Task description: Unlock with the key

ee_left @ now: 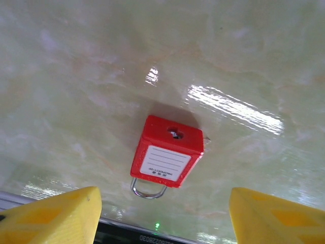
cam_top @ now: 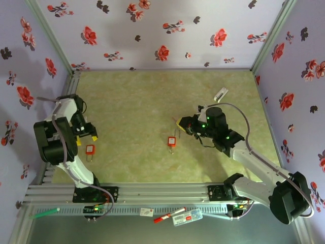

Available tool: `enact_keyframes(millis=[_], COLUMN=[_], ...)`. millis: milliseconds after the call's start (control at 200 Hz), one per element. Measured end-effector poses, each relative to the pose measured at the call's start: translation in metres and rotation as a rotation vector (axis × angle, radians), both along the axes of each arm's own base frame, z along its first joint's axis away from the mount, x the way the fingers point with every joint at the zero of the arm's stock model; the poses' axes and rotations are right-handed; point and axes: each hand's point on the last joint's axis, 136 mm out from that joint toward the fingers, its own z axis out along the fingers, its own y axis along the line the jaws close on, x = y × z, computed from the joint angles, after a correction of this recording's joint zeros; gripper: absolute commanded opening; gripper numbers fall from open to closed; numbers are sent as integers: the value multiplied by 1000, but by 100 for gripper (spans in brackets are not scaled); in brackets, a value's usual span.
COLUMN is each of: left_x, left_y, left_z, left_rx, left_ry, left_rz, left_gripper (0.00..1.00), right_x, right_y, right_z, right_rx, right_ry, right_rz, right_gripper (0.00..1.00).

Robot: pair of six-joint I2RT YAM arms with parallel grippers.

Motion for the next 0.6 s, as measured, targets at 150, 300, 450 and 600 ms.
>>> enact_keyframes(millis=[150,300,450,600], left_x=[-7,-13,-12,-13], left_y=[3,2,-1,-2], left_z=[-17,-32,-40,-47], left_rx=[14,11,10,5], left_ry=[55,96,110,131], left_rz=[-14,-20,-35,-42], left_gripper=[65,63,62,57], right_x=[2,6,9,11], right_y=[1,4,6,7], right_z=[-5,-8,-3,0], right_rx=[-8,-16,-12,-7], right_ry=[13,26,20,11], right_rz=[0,1,1,2], right_gripper=[0,0,0,0])
